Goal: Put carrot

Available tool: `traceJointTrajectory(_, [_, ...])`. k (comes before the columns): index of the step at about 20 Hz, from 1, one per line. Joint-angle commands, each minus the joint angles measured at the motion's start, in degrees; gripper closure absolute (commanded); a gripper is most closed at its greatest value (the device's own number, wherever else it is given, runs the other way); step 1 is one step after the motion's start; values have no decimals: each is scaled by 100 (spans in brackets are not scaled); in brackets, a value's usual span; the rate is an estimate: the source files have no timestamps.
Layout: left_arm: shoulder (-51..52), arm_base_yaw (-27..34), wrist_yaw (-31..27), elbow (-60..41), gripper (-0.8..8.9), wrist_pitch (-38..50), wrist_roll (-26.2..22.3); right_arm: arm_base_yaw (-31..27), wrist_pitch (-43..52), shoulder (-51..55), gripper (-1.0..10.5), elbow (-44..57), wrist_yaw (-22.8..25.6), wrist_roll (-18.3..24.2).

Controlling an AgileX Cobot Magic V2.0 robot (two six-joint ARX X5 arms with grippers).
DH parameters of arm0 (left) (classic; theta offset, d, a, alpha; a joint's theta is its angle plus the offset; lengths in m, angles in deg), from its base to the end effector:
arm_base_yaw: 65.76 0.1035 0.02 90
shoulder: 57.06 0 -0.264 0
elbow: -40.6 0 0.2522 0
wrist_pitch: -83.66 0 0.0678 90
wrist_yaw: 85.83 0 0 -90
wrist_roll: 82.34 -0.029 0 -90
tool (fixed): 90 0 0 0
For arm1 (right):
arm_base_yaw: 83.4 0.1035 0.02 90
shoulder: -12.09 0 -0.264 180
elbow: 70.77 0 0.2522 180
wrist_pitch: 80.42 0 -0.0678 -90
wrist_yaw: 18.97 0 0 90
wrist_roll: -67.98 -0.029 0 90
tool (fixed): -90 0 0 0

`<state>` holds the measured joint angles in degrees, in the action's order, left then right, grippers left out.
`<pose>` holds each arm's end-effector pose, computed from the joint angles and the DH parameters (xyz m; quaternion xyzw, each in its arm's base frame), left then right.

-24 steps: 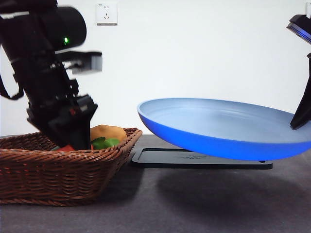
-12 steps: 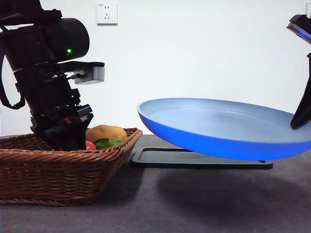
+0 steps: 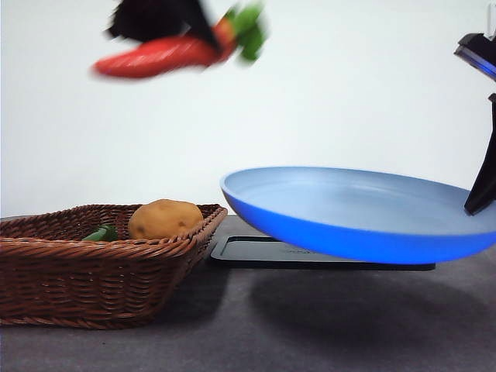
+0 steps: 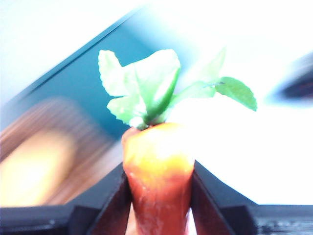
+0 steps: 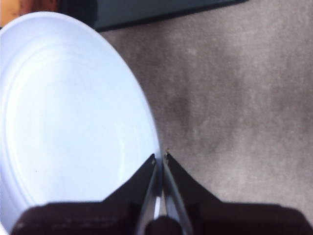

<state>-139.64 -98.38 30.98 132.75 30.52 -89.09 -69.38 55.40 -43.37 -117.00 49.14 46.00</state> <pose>0.2477 -0.1741 0.3426 0.0663 0.3429 -0.4813 0.8040 0.1679 0.0531 0.2045 0.1923 0.4926 0.1849 0.8284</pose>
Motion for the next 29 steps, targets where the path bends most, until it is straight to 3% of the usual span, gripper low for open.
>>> traceJointTrajectory(1, [-114,-496,155,68,753,260,293,31,61,-79,943,-68,-31,-68])
traceJointTrajectory(9, [-1016,-1958,-1320,68,753,391,245,31,61,-79,943,-68,-33,-68])
traceJointTrajectory(15, [-1991,-2079,-1344,68,751,1034,247,31,-2,-79,943,-68,-59,-68])
traceJointTrajectory(17, [-2127,-2079,-1340,68,685,1064,247,31,-17,-79,943,-68,-59,-68])
traceJointTrajectory(19, [-2149,-2079,-1342,68,610,1058,247,31,-15,-79,943,-68,-61,-70])
traceJointTrajectory(23, [-2103,-2092,-1318,68,607,1067,562,28,-17,-79,943,-68,-44,-140])
traceJointTrajectory(29, [-1764,-1969,-1307,76,540,1073,581,24,-13,-188,943,-70,-33,-160])
